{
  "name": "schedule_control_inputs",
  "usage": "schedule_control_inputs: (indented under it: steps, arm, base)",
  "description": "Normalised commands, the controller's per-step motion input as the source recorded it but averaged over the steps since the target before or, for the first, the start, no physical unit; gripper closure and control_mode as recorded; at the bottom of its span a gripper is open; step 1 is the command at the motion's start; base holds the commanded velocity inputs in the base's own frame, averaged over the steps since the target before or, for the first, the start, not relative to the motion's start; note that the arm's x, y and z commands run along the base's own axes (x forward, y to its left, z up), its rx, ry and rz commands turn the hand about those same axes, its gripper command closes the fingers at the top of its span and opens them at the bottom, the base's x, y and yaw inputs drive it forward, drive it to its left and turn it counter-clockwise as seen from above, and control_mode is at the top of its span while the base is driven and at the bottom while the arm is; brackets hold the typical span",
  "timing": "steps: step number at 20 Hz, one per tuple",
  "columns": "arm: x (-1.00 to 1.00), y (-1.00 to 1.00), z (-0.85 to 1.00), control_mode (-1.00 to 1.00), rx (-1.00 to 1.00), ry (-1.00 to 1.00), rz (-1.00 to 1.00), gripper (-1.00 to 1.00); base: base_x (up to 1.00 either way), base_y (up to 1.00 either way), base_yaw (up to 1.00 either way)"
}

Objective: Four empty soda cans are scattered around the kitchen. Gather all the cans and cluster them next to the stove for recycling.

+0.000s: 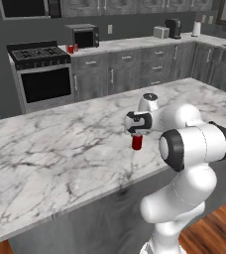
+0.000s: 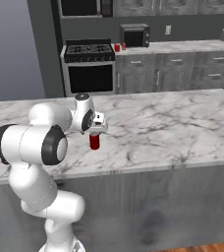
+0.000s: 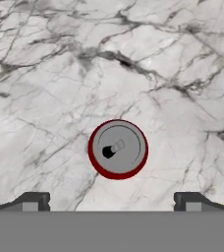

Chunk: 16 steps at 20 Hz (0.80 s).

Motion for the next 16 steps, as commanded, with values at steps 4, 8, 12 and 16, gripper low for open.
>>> schedule_control_inputs:
  steps: [4,8,12,16]
  arm:
    - [0.01,0.00,-0.08,-1.00,0.00,0.00,0.00,-1.00]
    - [0.02,0.00,-0.07,-1.00,0.00,0.00,0.00,-1.00]
    - [0.04,0.00,-0.06,-1.00,0.00,0.00,0.00,-1.00]
    - [0.07,0.00,-0.05,-1.00,0.00,0.00,0.00,-1.00]
  base:
    - [0.00,0.00,0.00]
    - [0.00,0.00,0.00]
    - [0.00,0.00,0.00]
    - [0.00,0.00,0.00]
